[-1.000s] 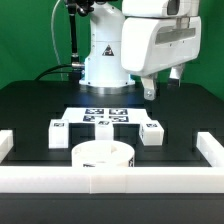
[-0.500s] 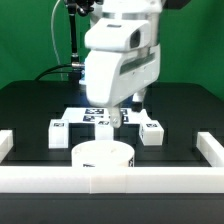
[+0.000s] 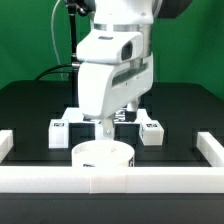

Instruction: Assemble stool

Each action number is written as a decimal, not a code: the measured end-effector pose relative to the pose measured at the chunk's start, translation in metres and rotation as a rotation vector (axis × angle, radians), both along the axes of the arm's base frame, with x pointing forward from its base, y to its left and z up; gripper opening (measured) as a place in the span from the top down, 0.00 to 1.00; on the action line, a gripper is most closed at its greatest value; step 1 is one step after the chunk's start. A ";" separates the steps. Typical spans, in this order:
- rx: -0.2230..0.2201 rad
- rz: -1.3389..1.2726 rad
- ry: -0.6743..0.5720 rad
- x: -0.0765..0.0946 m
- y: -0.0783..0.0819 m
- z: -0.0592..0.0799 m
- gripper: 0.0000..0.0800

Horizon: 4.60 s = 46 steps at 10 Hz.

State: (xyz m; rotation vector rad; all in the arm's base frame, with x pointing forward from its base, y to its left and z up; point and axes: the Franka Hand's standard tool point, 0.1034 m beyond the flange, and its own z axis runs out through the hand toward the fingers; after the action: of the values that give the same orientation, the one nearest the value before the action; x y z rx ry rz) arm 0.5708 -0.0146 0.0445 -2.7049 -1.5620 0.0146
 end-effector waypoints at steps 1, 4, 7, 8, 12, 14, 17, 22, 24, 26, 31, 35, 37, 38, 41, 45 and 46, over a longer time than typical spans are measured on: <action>0.002 -0.001 0.009 -0.001 0.000 -0.009 0.19; 0.007 -0.007 0.015 0.004 -0.002 -0.026 0.19; 0.008 -0.007 0.026 0.001 -0.001 -0.032 0.19; 0.008 -0.007 0.026 0.001 -0.001 -0.032 0.19; 0.008 -0.007 0.026 0.001 -0.001 -0.033 0.71; 0.008 -0.007 0.026 0.001 -0.001 -0.033 0.90; 0.008 -0.007 0.026 0.001 -0.001 -0.032 0.96; 0.008 -0.011 0.026 0.001 0.001 -0.032 0.96; 0.010 -0.011 0.035 0.001 0.021 -0.031 0.96; 0.009 -0.006 0.037 0.002 0.042 -0.030 0.96; 0.003 -0.038 0.063 0.004 0.088 -0.028 0.96; 0.001 -0.054 0.076 0.006 0.116 -0.029 0.96; 0.004 -0.052 0.078 0.006 0.122 -0.029 0.96; 0.004 -0.056 0.077 0.006 0.125 -0.028 0.96; 0.004 -0.056 0.077 0.006 0.125 -0.029 0.96; 0.003 -0.059 0.076 0.006 0.123 -0.028 0.34; 0.002 -0.064 0.070 0.006 0.121 -0.022 0.34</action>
Offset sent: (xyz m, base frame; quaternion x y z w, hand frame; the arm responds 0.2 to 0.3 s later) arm 0.0142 -0.0071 -0.0174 -0.0019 0.0116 0.0027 0.9999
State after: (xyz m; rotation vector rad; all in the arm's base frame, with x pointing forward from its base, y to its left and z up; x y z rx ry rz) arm 0.5769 0.1060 0.0220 -2.7198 -1.4555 0.1062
